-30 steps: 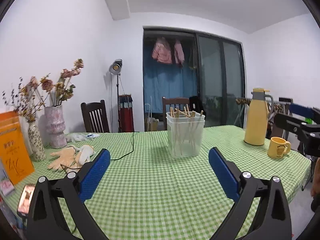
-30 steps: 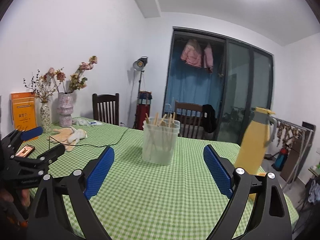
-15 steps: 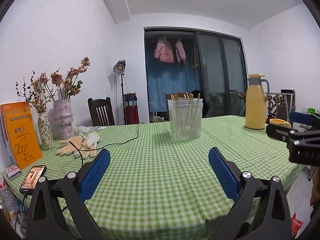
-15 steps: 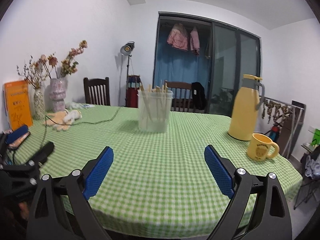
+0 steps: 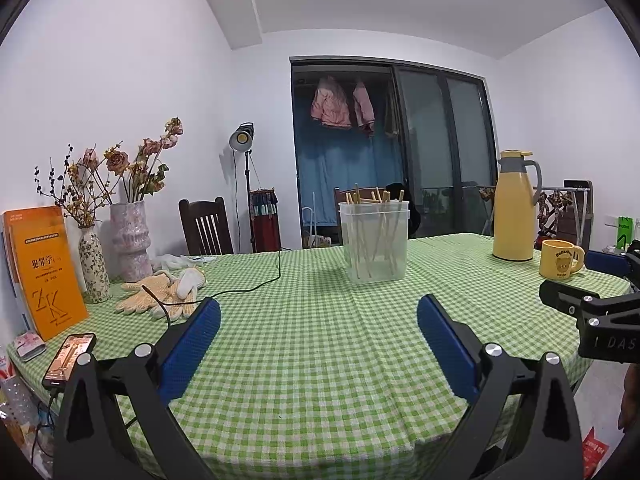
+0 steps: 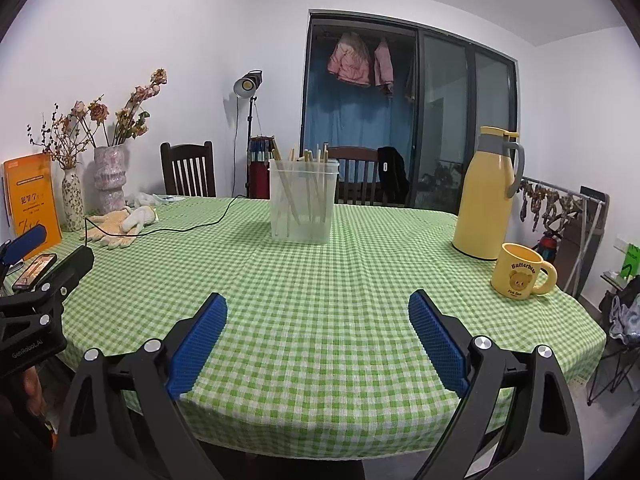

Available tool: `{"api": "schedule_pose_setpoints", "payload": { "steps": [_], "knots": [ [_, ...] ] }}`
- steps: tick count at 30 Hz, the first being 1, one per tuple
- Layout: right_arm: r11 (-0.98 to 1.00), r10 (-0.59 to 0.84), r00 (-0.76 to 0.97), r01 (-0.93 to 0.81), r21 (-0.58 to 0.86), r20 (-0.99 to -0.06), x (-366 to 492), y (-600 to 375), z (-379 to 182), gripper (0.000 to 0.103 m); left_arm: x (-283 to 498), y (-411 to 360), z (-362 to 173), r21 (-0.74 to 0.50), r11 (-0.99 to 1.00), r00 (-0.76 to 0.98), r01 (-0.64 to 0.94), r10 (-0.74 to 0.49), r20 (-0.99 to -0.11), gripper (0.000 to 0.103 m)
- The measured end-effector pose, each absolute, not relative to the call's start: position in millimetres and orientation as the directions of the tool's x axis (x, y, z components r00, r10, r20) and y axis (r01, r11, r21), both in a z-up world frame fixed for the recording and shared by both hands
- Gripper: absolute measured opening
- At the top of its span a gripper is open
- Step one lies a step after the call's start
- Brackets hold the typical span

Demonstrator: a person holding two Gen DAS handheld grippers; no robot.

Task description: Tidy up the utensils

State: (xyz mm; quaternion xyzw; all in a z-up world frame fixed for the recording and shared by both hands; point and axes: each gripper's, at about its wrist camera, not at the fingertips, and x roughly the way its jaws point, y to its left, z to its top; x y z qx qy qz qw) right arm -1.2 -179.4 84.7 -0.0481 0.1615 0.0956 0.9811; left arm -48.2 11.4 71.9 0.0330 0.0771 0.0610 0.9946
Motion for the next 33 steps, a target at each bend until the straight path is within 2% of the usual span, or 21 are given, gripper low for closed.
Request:
{"api": "schedule_pose_setpoints", "payload": {
  "steps": [11, 14, 33],
  "knots": [
    [0.977, 0.177, 0.932, -0.207, -0.061, -0.317, -1.3, -178.0, 82.4, 0.088, -48.7, 8.9, 71.4, 0.075, 0.991, 0.981, -0.113, 0.123, -0.150, 0.096],
    [0.973, 0.198, 0.927, -0.225, -0.049, -0.320, -1.7, -178.1, 82.7, 0.095, -47.9, 9.5, 71.8, 0.074, 0.991, 0.981, -0.108, 0.118, -0.156, 0.096],
    [0.973, 0.190, 0.931, -0.222, -0.069, -0.311, -4.4, -174.6, 84.4, 0.095, -45.8, 8.7, 72.7, 0.068, 0.992, 0.981, -0.102, 0.111, -0.161, 0.096]
  ]
}}
